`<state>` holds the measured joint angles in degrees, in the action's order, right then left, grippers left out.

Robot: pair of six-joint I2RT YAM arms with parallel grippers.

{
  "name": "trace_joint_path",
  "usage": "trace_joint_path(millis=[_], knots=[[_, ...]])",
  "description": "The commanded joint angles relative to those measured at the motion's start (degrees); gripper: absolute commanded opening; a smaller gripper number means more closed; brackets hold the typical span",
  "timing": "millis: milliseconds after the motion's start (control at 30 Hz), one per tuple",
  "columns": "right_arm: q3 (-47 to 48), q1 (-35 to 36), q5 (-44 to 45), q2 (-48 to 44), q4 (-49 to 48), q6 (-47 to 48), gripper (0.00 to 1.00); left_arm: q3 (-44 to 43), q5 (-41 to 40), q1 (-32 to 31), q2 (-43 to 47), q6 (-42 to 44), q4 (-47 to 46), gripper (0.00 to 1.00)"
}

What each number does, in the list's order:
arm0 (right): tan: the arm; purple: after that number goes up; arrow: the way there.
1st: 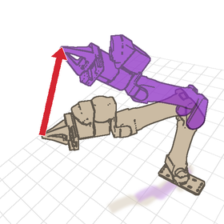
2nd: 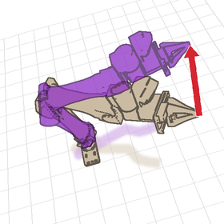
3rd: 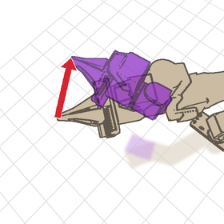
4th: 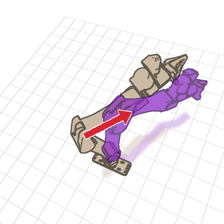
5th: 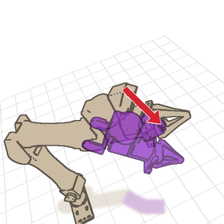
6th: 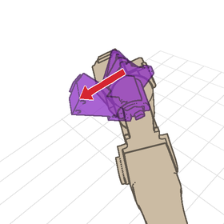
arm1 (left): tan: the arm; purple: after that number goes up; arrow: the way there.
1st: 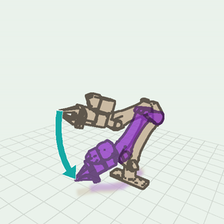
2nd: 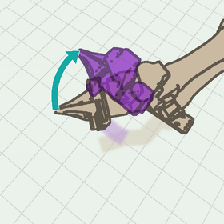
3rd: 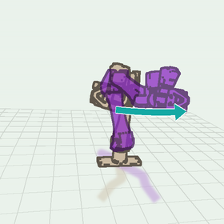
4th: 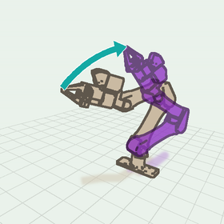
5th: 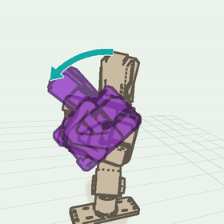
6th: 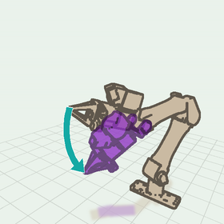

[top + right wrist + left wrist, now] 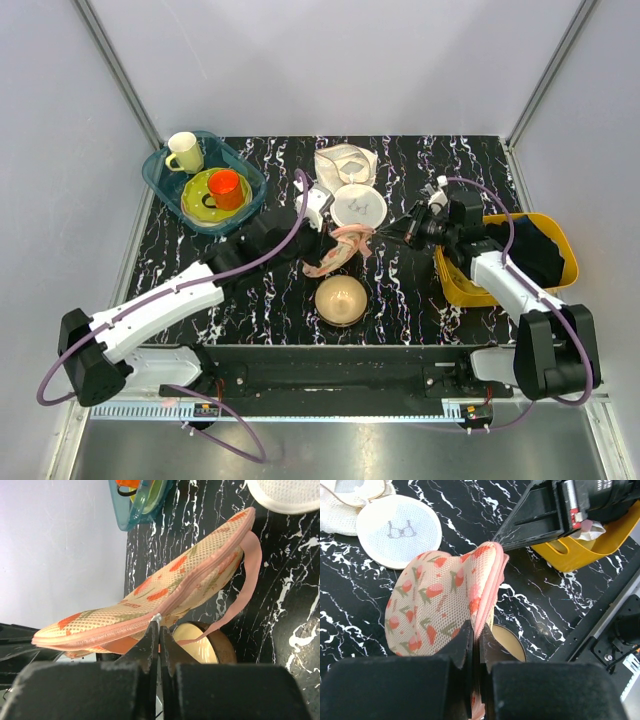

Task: Unzip the laundry bag and remove the bra

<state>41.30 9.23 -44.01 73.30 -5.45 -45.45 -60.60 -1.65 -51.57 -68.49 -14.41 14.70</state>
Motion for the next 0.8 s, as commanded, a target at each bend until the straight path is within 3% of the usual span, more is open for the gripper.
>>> trace_joint_path(millis=[0, 133, 333, 400, 433, 467, 500, 567, 767], knots=[[0.71, -0.97, 0.24, -2.09, -3.7, -0.34, 0.0, 1.27, -6.34, 0.24, 4.06, 1.84, -2.39, 0.0], [2.03, -0.88, -1.6, -8.07, -2.55, -2.27, 0.0, 2.06, -7.23, 0.33, 4.68, 2.64, -2.83, 0.0], [7.65, -0.8, 1.64, -17.13, 7.19, -0.17, 0.0, 5.14, -8.19, 0.33, 7.32, 2.99, -8.02, 0.0], [8.53, -0.71, 2.0, -17.66, 7.74, -0.16, 0.0, 5.31, -9.33, 0.33, 6.62, 2.82, -7.58, 0.13], [8.62, -0.62, 2.0, -17.31, 7.56, -0.08, 0.0, 6.01, -9.6, 0.33, 6.18, 2.55, -7.93, 0.27], [8.36, -0.36, 2.17, -16.88, 7.65, 0.27, 0.0, 6.28, -9.51, 0.24, 5.91, 2.29, -8.19, 0.45], [7.92, -0.18, 2.43, -15.65, 7.39, 0.36, 0.0, 6.54, -9.16, 0.33, 5.74, 1.85, -8.28, 0.79], [6.26, -0.01, 2.44, -14.33, 5.9, 0.36, 0.0, 6.28, -8.72, 0.33, 5.04, 1.41, -7.85, 0.99], [3.7, 1.31, 2.17, -12.13, 3.25, 0.18, 0.0, 4.79, -5.83, 0.33, 3.98, 1.84, -8.19, 0.99]])
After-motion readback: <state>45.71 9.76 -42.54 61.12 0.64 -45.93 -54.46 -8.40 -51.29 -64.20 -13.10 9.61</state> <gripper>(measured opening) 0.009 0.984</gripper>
